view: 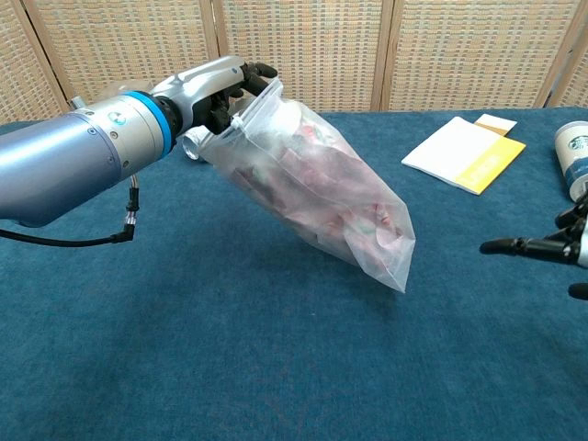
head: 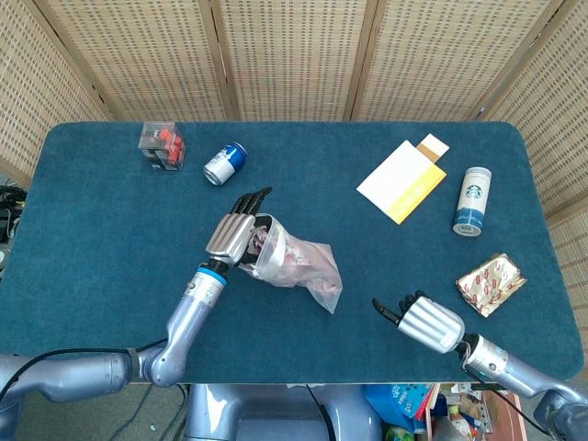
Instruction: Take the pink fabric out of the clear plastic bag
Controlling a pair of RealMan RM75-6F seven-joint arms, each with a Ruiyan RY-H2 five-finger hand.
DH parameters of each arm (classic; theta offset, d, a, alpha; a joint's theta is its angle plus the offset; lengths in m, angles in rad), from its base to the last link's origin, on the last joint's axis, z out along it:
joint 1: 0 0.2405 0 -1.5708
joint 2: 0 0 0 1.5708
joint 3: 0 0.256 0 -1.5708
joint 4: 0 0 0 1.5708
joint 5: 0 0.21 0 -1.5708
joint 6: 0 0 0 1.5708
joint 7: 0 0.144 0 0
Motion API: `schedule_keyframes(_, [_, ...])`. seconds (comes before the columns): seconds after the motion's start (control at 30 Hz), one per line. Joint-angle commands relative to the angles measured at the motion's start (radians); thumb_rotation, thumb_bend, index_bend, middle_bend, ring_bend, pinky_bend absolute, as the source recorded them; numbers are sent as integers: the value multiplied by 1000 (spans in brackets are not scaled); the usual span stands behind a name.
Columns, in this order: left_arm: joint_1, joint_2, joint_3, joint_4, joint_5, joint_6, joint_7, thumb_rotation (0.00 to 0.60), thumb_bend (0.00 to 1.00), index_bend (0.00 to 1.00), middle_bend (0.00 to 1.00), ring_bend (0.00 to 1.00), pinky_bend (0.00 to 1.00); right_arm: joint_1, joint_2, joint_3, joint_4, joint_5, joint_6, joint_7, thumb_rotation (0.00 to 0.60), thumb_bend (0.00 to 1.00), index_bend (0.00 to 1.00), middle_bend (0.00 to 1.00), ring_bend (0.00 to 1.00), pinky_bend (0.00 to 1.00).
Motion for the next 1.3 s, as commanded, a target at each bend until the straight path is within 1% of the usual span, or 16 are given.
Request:
schedule_keyframes(0.03, [-3, 0, -3, -6, -3, 1, 0, 600, 416, 752, 0, 0, 0, 51, -34, -19, 33, -45, 17, -32, 600, 0, 224, 842, 870, 1000])
schedule_keyframes(0.23, [-15, -1, -17, -24, -30, 2, 8, 600, 416, 753, 0, 0, 0, 137, -59, -23, -1, -96, -22, -107, 600, 0, 224, 842, 870, 1000])
schedule_keyframes(0.47, [-28, -3, -27, -36, -79, -13, 14, 600, 433, 761, 0, 0, 0, 222, -52, -7, -95, -103, -135, -176, 600, 0, 235, 842, 871, 1000])
schedule_keyframes(0.53, [-34, -1, -33, -38, -93, -12, 22, 600, 437, 762, 0, 0, 0, 232, -48, 0, -130, -92, -169, -193, 600, 0, 236, 842, 871, 1000])
schedule_keyframes(0.7, [-47, 8, -47, -52, -147, -9, 48, 600, 442, 763, 0, 0, 0, 240, -40, 12, -180, -65, -231, -228, 600, 0, 236, 842, 871, 1000])
schedule_keyframes(0.87, [-57, 13, -46, -66, -187, -3, 69, 600, 442, 763, 0, 0, 0, 239, -45, 25, -188, -35, -265, -233, 600, 0, 236, 842, 871, 1000])
schedule_keyframes(1.03, [-62, 12, -37, -73, -187, 5, 68, 600, 441, 763, 0, 0, 0, 242, -61, 38, -176, -19, -273, -233, 600, 0, 246, 842, 870, 1000])
schedule_keyframes(1.1, [-63, 12, -35, -73, -187, 8, 68, 600, 441, 763, 0, 0, 0, 242, -65, 41, -172, -13, -275, -232, 600, 11, 271, 842, 871, 1000])
schedule_keyframes(1.17, [-64, 12, -32, -72, -187, 11, 69, 600, 442, 763, 0, 0, 0, 242, -68, 41, -168, -10, -275, -230, 600, 54, 298, 842, 871, 1000])
schedule_keyframes(1.3, [-65, 15, -33, -74, -192, 11, 59, 600, 442, 764, 0, 0, 0, 240, -74, 37, -157, -7, -276, -228, 600, 137, 310, 842, 871, 1000])
